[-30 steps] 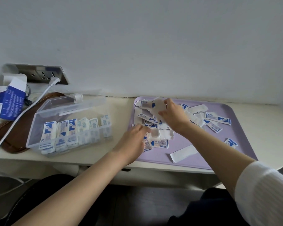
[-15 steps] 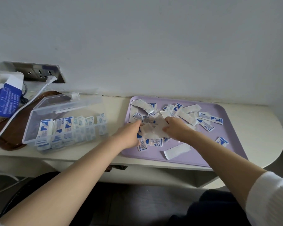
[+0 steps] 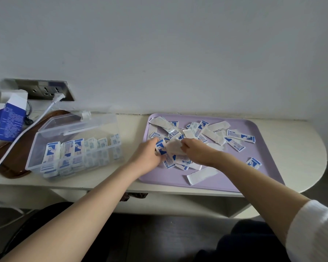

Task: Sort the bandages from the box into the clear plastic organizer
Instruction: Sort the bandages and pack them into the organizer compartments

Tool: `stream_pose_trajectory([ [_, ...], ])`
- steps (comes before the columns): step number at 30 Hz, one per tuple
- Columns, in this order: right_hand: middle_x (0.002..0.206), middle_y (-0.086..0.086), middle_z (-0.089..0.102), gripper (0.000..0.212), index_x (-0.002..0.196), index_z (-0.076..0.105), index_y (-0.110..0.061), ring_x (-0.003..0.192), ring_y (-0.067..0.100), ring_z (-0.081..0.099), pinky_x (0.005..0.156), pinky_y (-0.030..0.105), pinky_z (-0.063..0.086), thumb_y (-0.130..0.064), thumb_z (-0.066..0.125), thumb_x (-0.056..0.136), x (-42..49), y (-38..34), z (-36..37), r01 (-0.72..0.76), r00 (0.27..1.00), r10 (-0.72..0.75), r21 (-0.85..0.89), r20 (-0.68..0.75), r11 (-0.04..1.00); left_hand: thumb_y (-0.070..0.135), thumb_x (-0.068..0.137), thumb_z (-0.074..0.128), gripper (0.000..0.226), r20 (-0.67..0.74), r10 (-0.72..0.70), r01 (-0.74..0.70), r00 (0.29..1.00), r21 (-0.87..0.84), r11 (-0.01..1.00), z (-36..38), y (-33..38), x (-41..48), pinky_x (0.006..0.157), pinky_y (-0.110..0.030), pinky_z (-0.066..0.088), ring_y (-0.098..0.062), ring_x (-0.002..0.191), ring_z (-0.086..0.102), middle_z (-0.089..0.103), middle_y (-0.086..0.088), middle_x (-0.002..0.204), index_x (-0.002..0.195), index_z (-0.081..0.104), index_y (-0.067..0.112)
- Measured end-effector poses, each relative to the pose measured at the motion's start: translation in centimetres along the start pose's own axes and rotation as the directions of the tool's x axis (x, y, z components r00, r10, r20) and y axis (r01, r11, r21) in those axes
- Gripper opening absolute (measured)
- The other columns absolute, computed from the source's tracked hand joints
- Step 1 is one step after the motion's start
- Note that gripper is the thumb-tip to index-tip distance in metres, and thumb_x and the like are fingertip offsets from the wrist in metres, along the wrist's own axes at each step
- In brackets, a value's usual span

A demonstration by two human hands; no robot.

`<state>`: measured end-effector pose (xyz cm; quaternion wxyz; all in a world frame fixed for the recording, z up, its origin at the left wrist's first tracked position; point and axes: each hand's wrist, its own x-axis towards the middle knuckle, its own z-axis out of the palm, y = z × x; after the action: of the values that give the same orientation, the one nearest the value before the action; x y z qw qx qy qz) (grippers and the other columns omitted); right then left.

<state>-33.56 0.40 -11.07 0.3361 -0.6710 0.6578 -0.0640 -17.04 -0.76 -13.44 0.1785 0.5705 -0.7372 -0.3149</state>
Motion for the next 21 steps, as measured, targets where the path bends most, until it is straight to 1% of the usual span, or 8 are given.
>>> stream_pose_trajectory([
  [2, 0.076, 0.001, 0.043, 0.026, 0.077, 0.042, -0.013, 0.061, 0.012, 0.036, 0.050, 0.021, 0.027, -0.012, 0.029, 0.100, -0.4, -0.4, 0.0, 0.016, 0.999, -0.018, 0.081, 0.031, 0.997, 0.008, 0.084, 0.062, 0.011, -0.019, -0.021, 0.021, 1.000, -0.035, 0.999, 0.2, 0.3, 0.0, 0.049, -0.017, 0.035, -0.016, 0.066, 0.050, 0.055, 0.002, 0.074, 0.091, 0.053, 0.007],
  [4, 0.070, -0.003, 0.039, 0.027, 0.075, 0.041, -0.014, 0.058, 0.010, 0.033, 0.051, 0.021, 0.026, -0.016, 0.030, 0.101, -0.9, -0.8, 0.0, 0.039, 0.998, -0.045, 0.134, 0.047, 0.990, 0.011, 0.083, 0.065, 0.013, -0.031, -0.041, 0.040, 0.999, -0.055, 0.998, 0.3, 0.5, 0.0, 0.050, -0.020, 0.036, -0.013, 0.062, 0.048, 0.055, 0.003, 0.072, 0.088, 0.053, 0.009],
  [8, 0.067, -0.003, 0.037, 0.021, 0.074, 0.038, -0.015, 0.057, 0.010, 0.031, 0.048, 0.016, 0.028, -0.007, 0.043, 0.093, -2.3, -1.2, -0.3, 0.146, 0.977, -0.169, 0.164, 0.133, 0.976, 0.015, 0.083, 0.066, 0.015, -0.066, -0.058, 0.051, 0.996, -0.099, 0.994, 0.6, 0.8, -0.4, 0.046, -0.013, 0.035, -0.009, 0.059, 0.047, 0.054, 0.007, 0.068, 0.085, 0.051, 0.014],
  [10, 0.070, -0.003, 0.041, 0.012, 0.082, 0.042, -0.012, 0.060, 0.012, 0.036, 0.051, 0.016, 0.030, -0.009, 0.051, 0.090, -2.3, -1.0, 0.0, 0.183, 0.977, -0.194, 0.111, 0.093, 0.977, 0.018, 0.082, 0.066, 0.017, -0.067, -0.066, 0.057, 0.996, -0.129, 0.990, 0.7, 1.1, -0.6, 0.052, -0.017, 0.039, -0.014, 0.062, 0.050, 0.058, 0.003, 0.071, 0.090, 0.053, 0.010],
  [13, 0.081, 0.001, 0.051, 0.011, 0.091, 0.049, -0.011, 0.074, 0.020, 0.046, 0.055, 0.022, 0.034, -0.015, 0.059, 0.088, -1.6, -0.4, 0.4, 0.157, 0.986, -0.153, 0.060, -0.058, 0.986, 0.023, 0.082, 0.066, 0.020, -0.082, -0.068, 0.056, 0.994, -0.137, 0.989, 0.8, 1.6, -0.9, 0.057, -0.028, 0.042, -0.019, 0.067, 0.053, 0.062, -0.003, 0.078, 0.091, 0.052, 0.010],
  [15, 0.086, 0.006, 0.054, 0.011, 0.089, 0.047, -0.013, 0.076, 0.025, 0.047, 0.059, 0.030, 0.035, -0.018, 0.056, 0.091, -1.4, -0.2, 0.4, 0.144, 0.982, -0.145, -0.015, -0.120, 0.989, 0.019, 0.082, 0.064, 0.018, -0.140, -0.028, 0.015, 0.990, -0.090, 0.996, 0.8, 1.9, -1.0, 0.061, -0.030, 0.040, -0.022, 0.075, 0.052, 0.059, -0.003, 0.083, 0.089, 0.049, 0.013],
  [18, 0.097, 0.014, 0.061, 0.003, 0.096, 0.048, -0.015, 0.076, 0.030, 0.048, 0.061, 0.032, 0.034, -0.013, 0.047, 0.094, -1.6, -0.1, 0.6, 0.158, 0.962, -0.216, -0.301, -0.169, 0.940, 0.021, 0.081, 0.068, 0.033, -0.223, 0.118, -0.090, 0.968, 0.133, 0.987, 0.7, 2.0, -0.7, 0.082, -0.031, 0.037, -0.022, 0.103, 0.050, 0.055, 0.000, 0.111, 0.111, 0.054, 0.019],
  [21, 0.107, 0.012, 0.061, 0.026, 0.119, 0.048, -0.016, 0.091, 0.033, 0.057, 0.064, 0.032, 0.034, -0.010, 0.044, 0.095, -1.8, -0.2, 1.0, 0.203, 0.943, -0.297, -0.450, -0.148, 0.870, 0.021, 0.087, 0.061, 0.029, -0.148, 0.190, -0.146, 0.971, 0.268, 0.952, 0.9, 2.1, -0.7, 0.085, -0.031, 0.033, -0.019, 0.109, 0.052, 0.062, 0.004, 0.113, 0.114, 0.055, 0.022],
])
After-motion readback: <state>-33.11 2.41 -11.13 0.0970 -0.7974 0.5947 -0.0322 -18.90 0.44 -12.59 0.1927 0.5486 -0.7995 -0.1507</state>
